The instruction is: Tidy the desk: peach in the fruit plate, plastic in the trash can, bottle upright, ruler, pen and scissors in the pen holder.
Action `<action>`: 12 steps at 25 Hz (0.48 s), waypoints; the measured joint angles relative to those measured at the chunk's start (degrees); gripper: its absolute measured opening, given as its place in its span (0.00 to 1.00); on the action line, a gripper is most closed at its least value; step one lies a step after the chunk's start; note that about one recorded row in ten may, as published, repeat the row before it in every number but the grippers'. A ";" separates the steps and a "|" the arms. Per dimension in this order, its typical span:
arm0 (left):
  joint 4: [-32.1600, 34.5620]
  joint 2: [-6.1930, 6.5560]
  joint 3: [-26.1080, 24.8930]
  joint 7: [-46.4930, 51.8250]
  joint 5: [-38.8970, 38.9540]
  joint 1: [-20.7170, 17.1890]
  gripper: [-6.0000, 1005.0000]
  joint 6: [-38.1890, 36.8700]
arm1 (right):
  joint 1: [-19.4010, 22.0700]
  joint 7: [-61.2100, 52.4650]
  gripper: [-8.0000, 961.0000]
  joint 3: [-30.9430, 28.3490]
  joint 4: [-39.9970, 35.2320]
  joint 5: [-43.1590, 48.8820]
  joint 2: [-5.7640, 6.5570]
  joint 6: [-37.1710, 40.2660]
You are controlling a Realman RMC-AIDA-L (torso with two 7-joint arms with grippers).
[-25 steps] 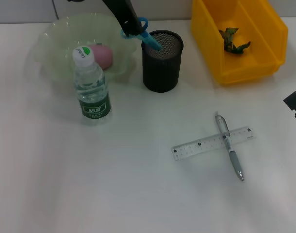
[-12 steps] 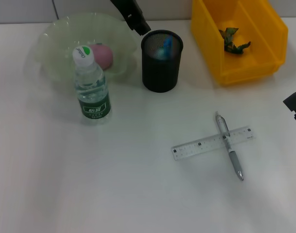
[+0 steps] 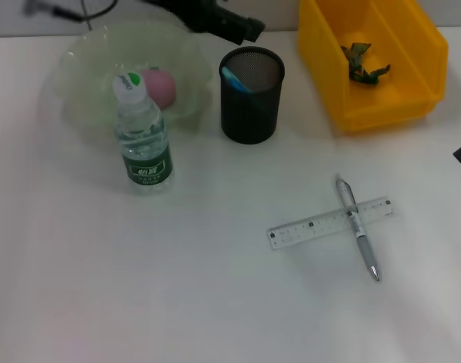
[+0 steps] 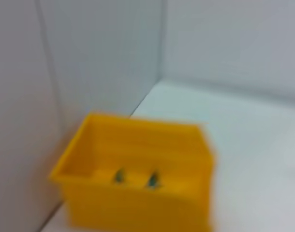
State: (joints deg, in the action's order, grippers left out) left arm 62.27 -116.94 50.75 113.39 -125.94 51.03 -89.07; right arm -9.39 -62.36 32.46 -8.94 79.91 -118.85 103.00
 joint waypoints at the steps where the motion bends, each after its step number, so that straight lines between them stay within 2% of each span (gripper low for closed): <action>1: -2.84 0.99 -1.15 -3.15 5.13 -2.63 0.76 -2.81 | 0.03 -0.22 0.72 0.14 -1.07 0.00 0.11 0.17; 2: -2.84 0.99 -1.15 -3.15 5.13 -2.63 0.78 -2.81 | 0.05 -0.46 0.72 0.24 -1.82 0.00 0.19 0.26; 3: -8.10 2.42 -1.47 -7.45 10.64 -5.98 0.80 -5.96 | -0.04 -1.71 0.72 0.36 -4.08 0.06 0.64 0.52; 4: -8.10 2.42 -1.47 -7.45 10.64 -5.98 0.82 -5.96 | -0.04 -1.71 0.72 0.36 -4.08 0.06 0.64 0.52; 7: -16.16 3.92 -1.47 -16.91 17.05 -11.31 0.84 -10.22 | -0.50 -5.97 0.72 0.16 -9.25 1.02 1.49 0.77; 10: -19.85 4.10 -1.20 -25.62 18.55 -15.39 0.84 -14.73 | -1.08 -11.63 0.71 0.22 -15.62 2.72 2.15 1.15; 11: -20.38 3.94 -0.89 -27.74 18.39 -16.52 0.84 -15.86 | -1.94 -17.31 0.71 0.15 -23.06 5.72 2.64 1.76; 12: -20.57 3.71 -0.26 -29.73 17.96 -17.74 0.84 -16.78 | -1.94 -17.31 0.71 0.15 -23.06 5.72 2.64 1.76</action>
State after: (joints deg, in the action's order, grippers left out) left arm 41.69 -113.23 50.49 83.66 -107.98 33.29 -105.85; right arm -11.33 -79.66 32.61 -32.00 85.63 -116.21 104.76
